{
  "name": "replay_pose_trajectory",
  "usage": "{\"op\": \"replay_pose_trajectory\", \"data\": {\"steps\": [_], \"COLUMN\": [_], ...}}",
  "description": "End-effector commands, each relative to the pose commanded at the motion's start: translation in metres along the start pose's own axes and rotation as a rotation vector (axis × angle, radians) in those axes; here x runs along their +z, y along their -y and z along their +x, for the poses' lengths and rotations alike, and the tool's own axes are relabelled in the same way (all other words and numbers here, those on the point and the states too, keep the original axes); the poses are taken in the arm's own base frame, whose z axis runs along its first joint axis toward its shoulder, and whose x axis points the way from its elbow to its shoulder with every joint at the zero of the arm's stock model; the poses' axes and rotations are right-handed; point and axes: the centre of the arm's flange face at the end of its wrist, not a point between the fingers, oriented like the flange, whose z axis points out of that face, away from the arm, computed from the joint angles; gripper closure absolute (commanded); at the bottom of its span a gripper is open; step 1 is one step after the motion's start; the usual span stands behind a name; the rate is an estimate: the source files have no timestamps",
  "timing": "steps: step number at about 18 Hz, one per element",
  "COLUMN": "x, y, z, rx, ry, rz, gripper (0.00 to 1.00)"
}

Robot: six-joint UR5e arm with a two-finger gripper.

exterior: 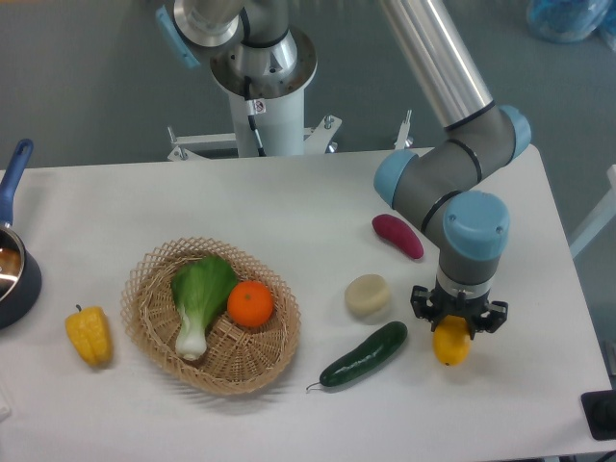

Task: Pick up the mango from the table
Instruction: 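Lift the grasped mango up off the table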

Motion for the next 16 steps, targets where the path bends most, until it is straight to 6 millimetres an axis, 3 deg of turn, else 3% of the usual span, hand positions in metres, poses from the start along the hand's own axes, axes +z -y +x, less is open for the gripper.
{"op": "replay_pose_trajectory", "data": {"steps": [4, 8, 12, 16], "x": [-0.084, -0.152, -0.200, -0.213], "y": [0.022, 0.041, 0.047, 0.042], "z": [0.015, 0.034, 0.049, 0.047], "rx": [-0.017, -0.114, -0.177, -0.217], "ry": [-0.040, -0.145, -0.208, -0.233], "rz": [0.239, 0.468, 0.578, 0.612], "gripper": [0.64, 0.64, 0.64, 0.64]}}
